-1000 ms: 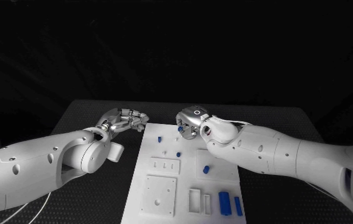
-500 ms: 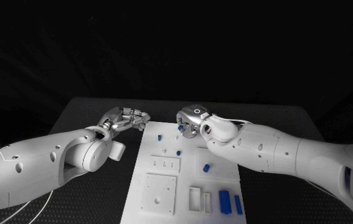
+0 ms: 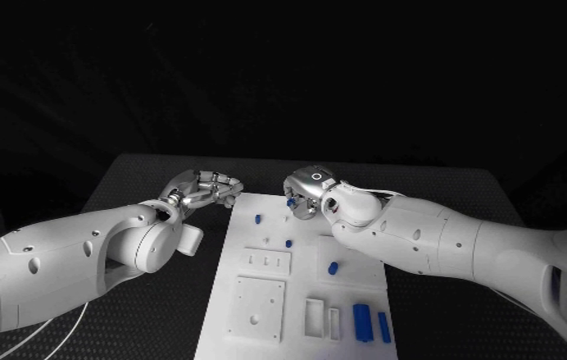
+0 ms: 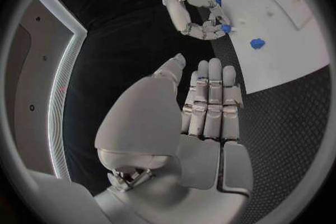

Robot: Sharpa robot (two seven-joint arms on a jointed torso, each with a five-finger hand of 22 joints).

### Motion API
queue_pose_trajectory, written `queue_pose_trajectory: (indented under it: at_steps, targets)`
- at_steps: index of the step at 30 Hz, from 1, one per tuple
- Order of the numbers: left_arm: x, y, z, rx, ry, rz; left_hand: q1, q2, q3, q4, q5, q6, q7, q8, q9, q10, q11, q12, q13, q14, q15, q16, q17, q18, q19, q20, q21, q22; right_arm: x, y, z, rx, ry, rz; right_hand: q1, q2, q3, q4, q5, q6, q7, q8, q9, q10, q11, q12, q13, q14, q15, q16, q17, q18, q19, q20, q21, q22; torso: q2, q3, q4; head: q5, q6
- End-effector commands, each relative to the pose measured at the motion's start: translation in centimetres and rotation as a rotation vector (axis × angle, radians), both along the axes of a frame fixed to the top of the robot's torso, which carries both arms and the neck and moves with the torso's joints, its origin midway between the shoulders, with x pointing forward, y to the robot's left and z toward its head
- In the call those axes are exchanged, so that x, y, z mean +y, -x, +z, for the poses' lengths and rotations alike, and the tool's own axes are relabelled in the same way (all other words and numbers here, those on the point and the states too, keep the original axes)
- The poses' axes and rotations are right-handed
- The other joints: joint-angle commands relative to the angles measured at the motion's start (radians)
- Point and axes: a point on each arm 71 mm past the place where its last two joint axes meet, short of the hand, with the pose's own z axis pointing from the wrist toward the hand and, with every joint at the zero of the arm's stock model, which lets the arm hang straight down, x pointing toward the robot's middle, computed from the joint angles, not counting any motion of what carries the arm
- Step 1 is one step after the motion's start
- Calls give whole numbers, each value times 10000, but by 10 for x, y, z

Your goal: Assemble the parts on the task board

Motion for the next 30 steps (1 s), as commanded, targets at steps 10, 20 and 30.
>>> queue_pose_trajectory:
  at_steps: [10, 20, 30]
  targets:
    - [-2, 0, 1, -39, 56, -159, -29, -26, -22, 63, -34, 85, -9, -62, -12, 73, -21, -49, 16, 4, -57, 28, 17, 166, -47, -52, 41, 188, 4, 2, -1, 115, 169, 147, 75, -6, 48, 11, 21, 154, -51, 25, 275, 74, 4, -48, 10, -24, -37, 45, 15, 81, -74, -16, 81, 269, -4, -12, -25, 44, -56]
    - [-2, 0, 1, -39, 61, -175, -22, -28, -23, 73, -36, 87, -8, -65, -12, 76, -21, -57, 19, 4, -57, 27, 20, 165, -50, -51, 44, 187, 2, -1, -4, 177, 279, 34, 86, 2, 65, 17, 21, 145, -48, 15, 281, 69, 5, -62, 9, -29, -37, 51, 14, 81, -93, -18, 121, 269, 4, -12, -26, 6, -57]
    - [-2, -1, 1, -44, 52, -158, -17, -34, -28, 91, -38, 86, -2, -72, -11, 68, -15, -76, 20, 0, -55, 23, 24, 165, -54, -50, 50, 187, 6, 2, -6, 270, 281, 158, 83, 0, 68, 22, 20, 143, -46, 11, 285, 69, 6, -69, 10, -31, -36, 55, 14, 81, -106, -17, 144, 268, 15, -7, -36, 29, -27]
